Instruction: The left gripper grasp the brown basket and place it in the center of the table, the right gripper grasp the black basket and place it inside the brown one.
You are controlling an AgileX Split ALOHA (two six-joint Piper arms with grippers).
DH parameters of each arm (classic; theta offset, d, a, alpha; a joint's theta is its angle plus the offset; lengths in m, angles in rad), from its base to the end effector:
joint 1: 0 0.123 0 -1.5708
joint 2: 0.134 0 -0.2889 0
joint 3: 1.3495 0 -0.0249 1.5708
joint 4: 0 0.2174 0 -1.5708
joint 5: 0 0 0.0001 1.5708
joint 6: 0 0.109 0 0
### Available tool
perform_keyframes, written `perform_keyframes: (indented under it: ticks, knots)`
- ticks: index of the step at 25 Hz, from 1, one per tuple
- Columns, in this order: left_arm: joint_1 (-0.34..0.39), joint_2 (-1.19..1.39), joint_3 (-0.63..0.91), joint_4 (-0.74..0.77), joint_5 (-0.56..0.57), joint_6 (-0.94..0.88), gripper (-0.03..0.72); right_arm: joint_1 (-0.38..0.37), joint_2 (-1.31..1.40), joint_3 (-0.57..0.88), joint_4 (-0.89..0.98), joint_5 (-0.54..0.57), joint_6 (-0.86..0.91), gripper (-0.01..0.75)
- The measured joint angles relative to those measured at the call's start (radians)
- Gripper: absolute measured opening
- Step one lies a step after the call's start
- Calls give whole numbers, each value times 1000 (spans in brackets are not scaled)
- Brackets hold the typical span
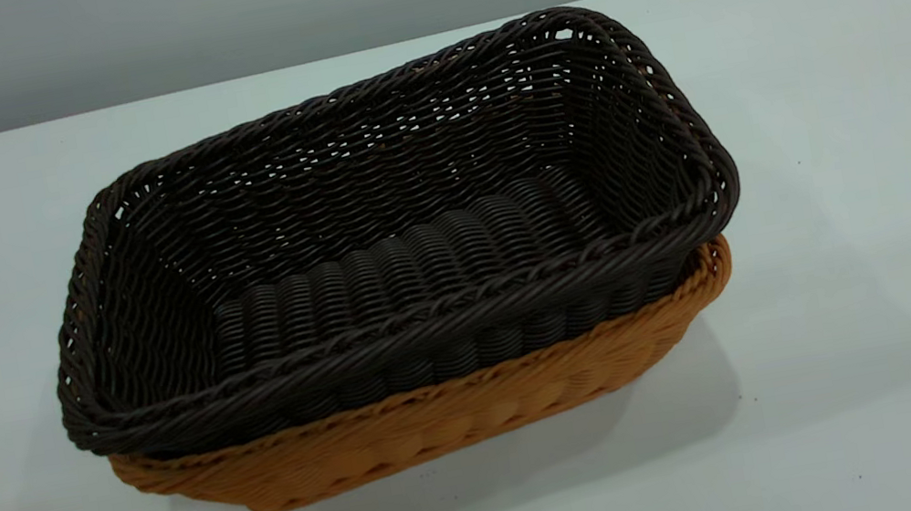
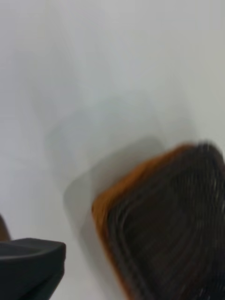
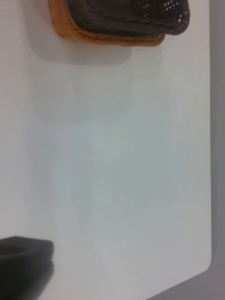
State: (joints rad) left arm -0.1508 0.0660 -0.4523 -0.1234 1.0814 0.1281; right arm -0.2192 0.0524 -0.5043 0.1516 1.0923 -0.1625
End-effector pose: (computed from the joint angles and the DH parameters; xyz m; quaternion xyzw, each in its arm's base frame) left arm -0.0136 -0.0099 0.2400 0.1225 0.8761 -0.0669 0.4615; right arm -0.0144 0.0182 0.2531 0.0224 0.8705 -0.0178 0.4913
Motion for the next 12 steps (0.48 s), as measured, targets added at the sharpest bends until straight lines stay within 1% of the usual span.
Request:
perform_keyframes:
  ticks: [4,6,8,12]
  knots:
    - [150,0,0,0,0,1,-1,0,-44,0,0,0,0,3]
    - [201,-1,0,0,-1,1,-1,0,-55,-2,1,2,0,3]
    - [223,-7,0,0,-1,1,-1,0,-54,-4,2,10,0,3]
    - [219,-55,0,0,1,0,-1,0,-54,-4,2,8,0,3]
